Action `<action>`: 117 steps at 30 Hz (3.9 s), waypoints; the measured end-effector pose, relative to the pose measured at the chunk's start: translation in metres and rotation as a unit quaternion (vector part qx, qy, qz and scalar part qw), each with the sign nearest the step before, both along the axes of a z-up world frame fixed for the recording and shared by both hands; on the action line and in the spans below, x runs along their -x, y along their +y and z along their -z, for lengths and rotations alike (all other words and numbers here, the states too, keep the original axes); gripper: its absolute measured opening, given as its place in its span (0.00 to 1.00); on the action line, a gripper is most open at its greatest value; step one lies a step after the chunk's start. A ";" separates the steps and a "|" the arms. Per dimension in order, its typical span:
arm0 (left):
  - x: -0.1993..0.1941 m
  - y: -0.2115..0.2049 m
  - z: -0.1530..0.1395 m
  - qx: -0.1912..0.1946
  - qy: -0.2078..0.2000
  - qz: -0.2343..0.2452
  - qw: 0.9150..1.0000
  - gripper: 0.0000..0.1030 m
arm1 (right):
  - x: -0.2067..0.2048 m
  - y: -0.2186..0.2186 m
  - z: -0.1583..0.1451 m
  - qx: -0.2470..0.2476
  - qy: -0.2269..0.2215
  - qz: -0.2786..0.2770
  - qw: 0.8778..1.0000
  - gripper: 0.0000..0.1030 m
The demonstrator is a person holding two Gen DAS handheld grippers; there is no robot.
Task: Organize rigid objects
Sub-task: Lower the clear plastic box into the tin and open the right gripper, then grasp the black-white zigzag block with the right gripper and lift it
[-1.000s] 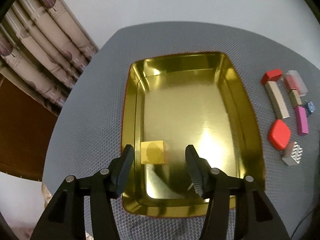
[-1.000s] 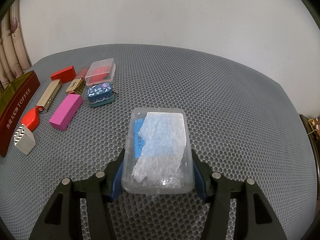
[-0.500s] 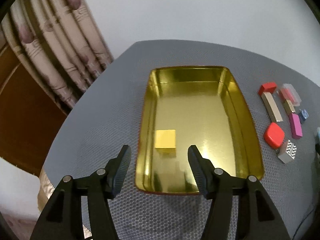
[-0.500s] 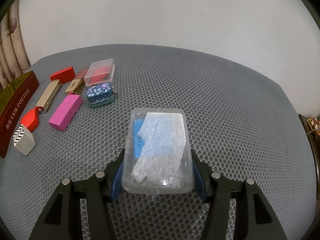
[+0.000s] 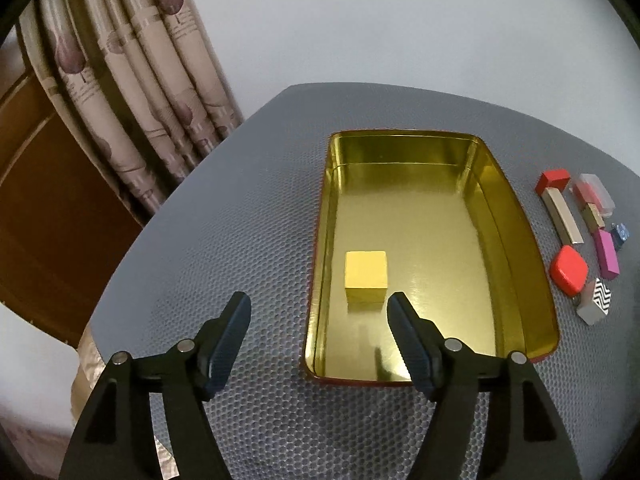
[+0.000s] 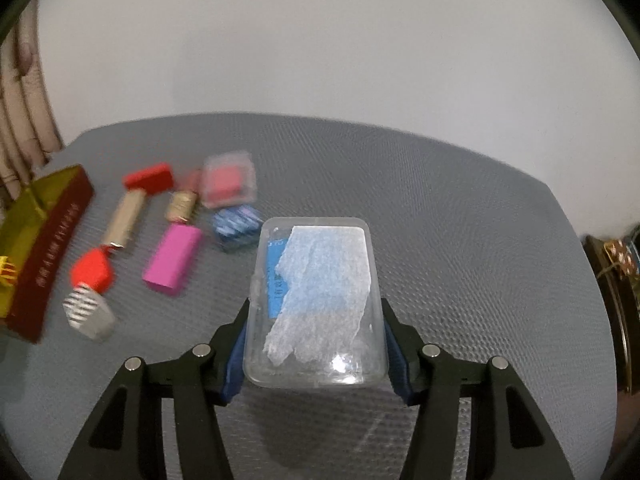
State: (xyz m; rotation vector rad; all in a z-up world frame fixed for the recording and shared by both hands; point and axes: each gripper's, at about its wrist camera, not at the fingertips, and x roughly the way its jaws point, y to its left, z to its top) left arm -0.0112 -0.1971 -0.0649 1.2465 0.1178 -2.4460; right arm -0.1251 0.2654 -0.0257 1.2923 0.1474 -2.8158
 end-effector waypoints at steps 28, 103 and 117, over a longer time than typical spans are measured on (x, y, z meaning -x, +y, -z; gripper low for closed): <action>-0.018 -0.070 -0.004 -0.035 0.017 -0.147 0.988 0.77 | -0.015 -0.267 -0.058 -0.002 -0.008 -0.274 0.962 0.56; -0.012 -0.060 -0.004 -0.014 0.012 -0.165 0.986 0.78 | -0.006 -0.119 -0.035 0.007 -0.060 -0.202 0.978 0.61; -0.010 -0.054 -0.004 -0.006 0.014 -0.153 0.988 0.78 | 0.001 -0.126 0.007 0.014 -0.065 -0.206 0.976 0.61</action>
